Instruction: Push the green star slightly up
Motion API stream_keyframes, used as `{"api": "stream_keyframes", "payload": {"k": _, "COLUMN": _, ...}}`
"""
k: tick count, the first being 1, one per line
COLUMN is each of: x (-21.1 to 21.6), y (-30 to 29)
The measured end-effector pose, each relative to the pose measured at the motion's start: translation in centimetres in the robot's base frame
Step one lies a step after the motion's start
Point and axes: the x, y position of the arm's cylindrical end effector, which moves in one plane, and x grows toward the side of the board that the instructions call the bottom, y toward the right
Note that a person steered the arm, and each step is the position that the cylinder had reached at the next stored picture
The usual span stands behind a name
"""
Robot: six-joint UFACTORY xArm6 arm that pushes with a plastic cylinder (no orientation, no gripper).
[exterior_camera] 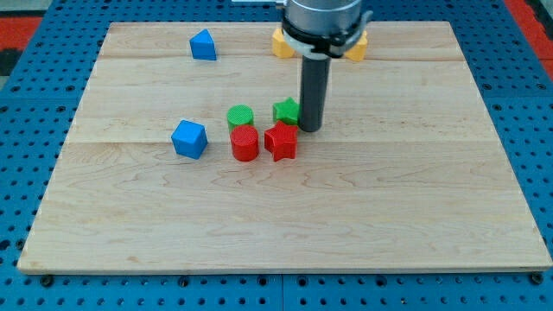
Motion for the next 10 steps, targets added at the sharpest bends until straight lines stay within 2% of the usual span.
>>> {"api": "stream_keyframes", "payload": {"k": 1, "x": -3.8, "y": 0.3}}
{"api": "stream_keyframes", "payload": {"k": 2, "x": -3.7, "y": 3.4}}
{"api": "stream_keyframes", "payload": {"k": 3, "x": 1.4, "y": 3.5}}
{"api": "stream_keyframes", "payload": {"k": 4, "x": 3.0, "y": -1.0}}
{"api": "stream_keyframes", "payload": {"k": 6, "x": -5.9, "y": -1.6}}
{"api": "stream_keyframes", "payload": {"k": 8, "x": -3.5, "y": 0.1}}
{"api": "stream_keyframes", "payload": {"k": 9, "x": -1.7, "y": -5.1}}
{"api": "stream_keyframes", "payload": {"k": 10, "x": -3.0, "y": -8.0}}
